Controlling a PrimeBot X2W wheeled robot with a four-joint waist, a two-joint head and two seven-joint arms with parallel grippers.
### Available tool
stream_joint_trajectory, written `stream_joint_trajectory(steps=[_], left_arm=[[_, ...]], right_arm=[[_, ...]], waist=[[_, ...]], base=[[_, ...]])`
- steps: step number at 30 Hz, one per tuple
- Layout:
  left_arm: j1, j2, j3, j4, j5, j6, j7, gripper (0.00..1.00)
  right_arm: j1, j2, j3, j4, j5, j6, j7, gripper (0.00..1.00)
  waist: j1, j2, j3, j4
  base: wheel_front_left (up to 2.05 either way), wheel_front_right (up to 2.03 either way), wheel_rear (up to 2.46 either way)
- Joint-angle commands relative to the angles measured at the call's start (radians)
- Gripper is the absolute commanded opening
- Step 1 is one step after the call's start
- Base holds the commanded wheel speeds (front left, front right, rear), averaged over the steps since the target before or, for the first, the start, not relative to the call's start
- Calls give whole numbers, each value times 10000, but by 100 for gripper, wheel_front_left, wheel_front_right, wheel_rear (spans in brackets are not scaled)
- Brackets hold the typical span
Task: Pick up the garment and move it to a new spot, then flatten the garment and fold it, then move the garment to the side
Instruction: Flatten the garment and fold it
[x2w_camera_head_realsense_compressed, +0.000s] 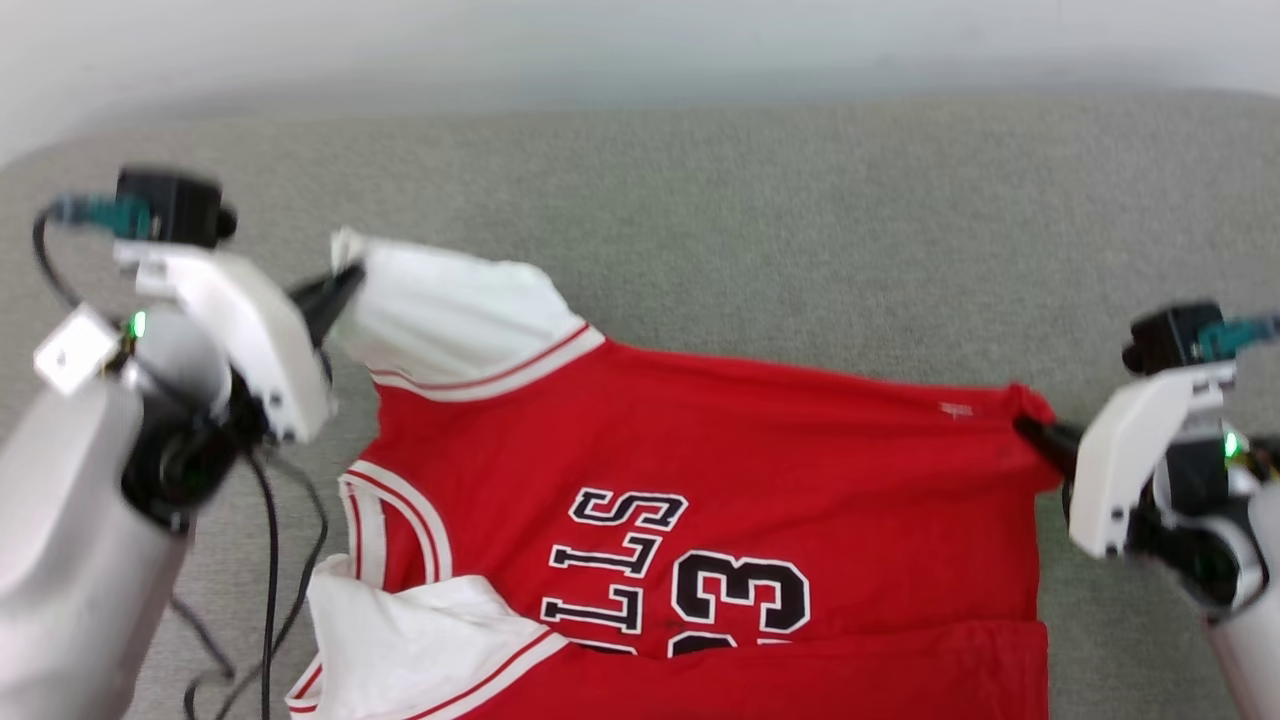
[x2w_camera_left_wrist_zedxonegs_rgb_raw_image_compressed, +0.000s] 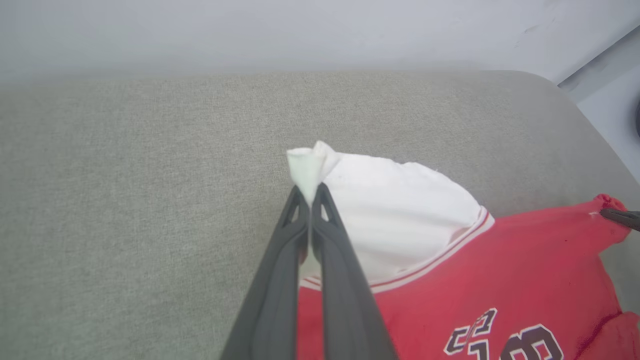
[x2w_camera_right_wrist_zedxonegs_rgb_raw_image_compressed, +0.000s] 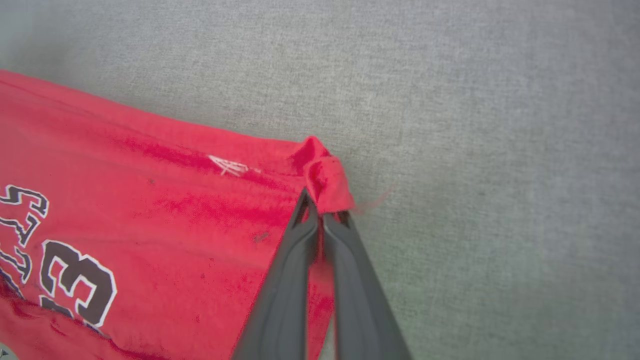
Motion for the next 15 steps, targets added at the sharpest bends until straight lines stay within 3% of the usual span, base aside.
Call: stream_joint_trajectory(steps=[1, 9, 15], left_arm=[[491, 116, 106, -165, -70, 137, -162, 0], [3833, 342, 571, -1675, -650, 1048, -1116, 0], [6042, 257, 842, -2278, -1116, 1720, -1591, 0]], right_arm=[[385, 93, -148, -180, -93, -12, -20, 0], [2847, 851, -1543, -1346, -655, -12, -313, 0], [4158, 1355, -2043, -1571, -857, -12, -500, 0]], waist=[[0, -1, -327, 177], [0, -1, -877, 515], [0, -1, -1161, 574]], base=[[0, 0, 0], [0, 0, 0], [0, 0, 0]])
